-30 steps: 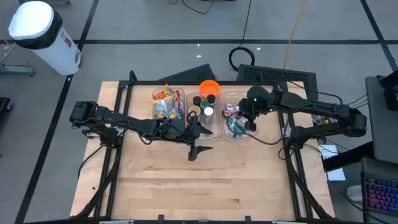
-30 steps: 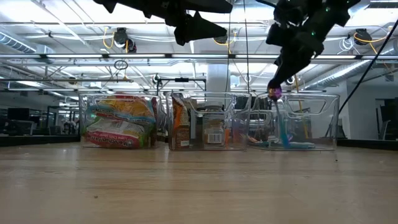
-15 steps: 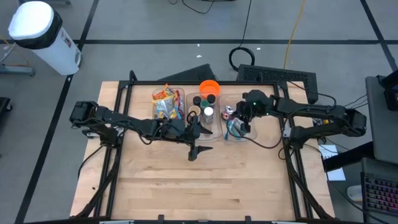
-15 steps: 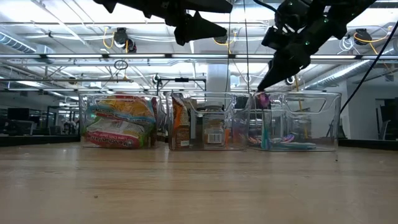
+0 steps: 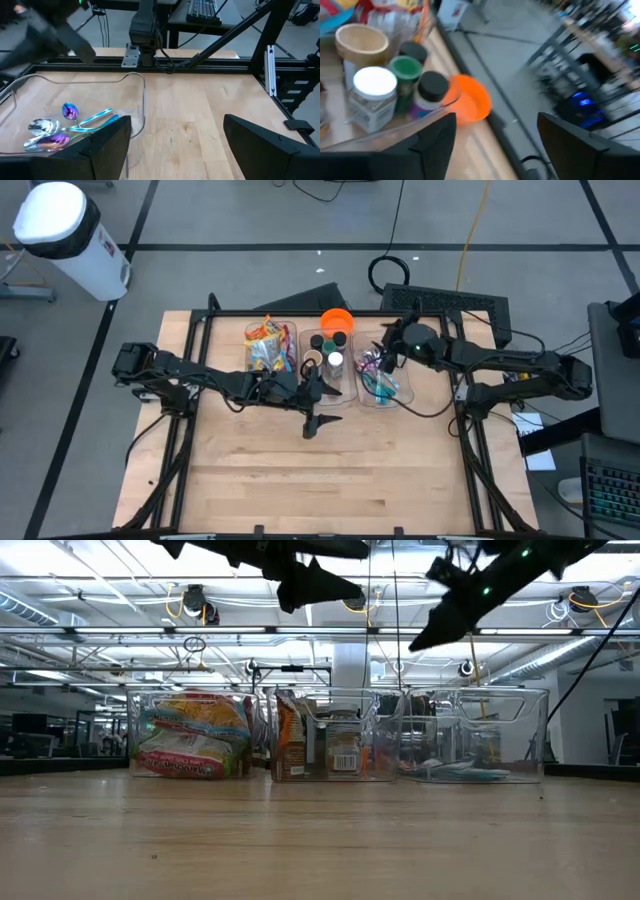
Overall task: Pick & Place Food Item
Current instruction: Return to Home Position
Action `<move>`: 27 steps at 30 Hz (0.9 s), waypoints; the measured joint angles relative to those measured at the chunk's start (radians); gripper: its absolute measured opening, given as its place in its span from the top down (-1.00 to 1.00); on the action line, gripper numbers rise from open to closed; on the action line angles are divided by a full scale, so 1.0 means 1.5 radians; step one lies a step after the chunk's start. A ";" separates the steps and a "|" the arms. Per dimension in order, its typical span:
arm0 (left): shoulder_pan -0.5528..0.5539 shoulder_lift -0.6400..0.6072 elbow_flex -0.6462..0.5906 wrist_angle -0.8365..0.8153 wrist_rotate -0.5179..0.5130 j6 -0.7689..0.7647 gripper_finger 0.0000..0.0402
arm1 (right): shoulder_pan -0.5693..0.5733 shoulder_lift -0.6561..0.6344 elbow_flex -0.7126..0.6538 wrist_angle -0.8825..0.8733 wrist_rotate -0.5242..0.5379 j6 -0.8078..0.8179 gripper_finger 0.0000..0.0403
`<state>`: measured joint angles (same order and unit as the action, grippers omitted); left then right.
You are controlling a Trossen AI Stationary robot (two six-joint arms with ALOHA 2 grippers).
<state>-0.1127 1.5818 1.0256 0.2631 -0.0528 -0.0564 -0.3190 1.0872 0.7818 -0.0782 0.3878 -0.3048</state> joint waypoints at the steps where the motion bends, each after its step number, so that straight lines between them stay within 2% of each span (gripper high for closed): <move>1: 0.000 -0.001 0.000 -0.001 0.000 -0.001 -0.62 | 0.011 -0.011 0.000 0.005 0.025 -0.003 -0.30; 4: 0.000 -0.030 -0.001 -0.028 0.001 -0.023 -0.60 | 0.044 -0.056 0.001 -0.007 0.077 -0.020 -0.41; 7: 0.000 -0.116 -0.001 -0.114 0.003 -0.011 -0.59 | 0.086 -0.113 0.002 -0.030 0.092 -0.010 -0.47; 10: -0.001 -0.221 0.000 -0.248 0.003 0.031 -0.61 | 0.132 -0.173 0.002 -0.066 0.088 0.032 -0.48; 12: -0.004 -0.286 0.000 -0.340 0.003 0.046 -0.62 | 0.161 -0.212 0.003 -0.112 0.065 0.085 -0.48; 14: -0.007 -0.346 0.000 -0.428 0.001 0.048 -0.62 | 0.183 -0.247 0.003 -0.157 0.012 0.132 -0.47; 17: -0.019 -0.416 -0.011 -0.530 0.000 0.005 -0.61 | 0.206 -0.292 0.003 -0.207 -0.053 0.161 -0.46; 20: -0.039 -0.475 -0.066 -0.520 -0.005 0.007 -0.59 | 0.218 -0.324 -0.001 -0.242 -0.091 0.188 -0.46; 27: -0.060 -0.627 -0.290 -0.347 -0.006 0.051 -0.61 | 0.223 -0.365 -0.072 -0.232 -0.156 0.281 -0.45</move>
<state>-0.2032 0.6416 0.5913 -0.2579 -0.0615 0.0205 0.0151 0.5398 0.6733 -0.4264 0.1543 0.1171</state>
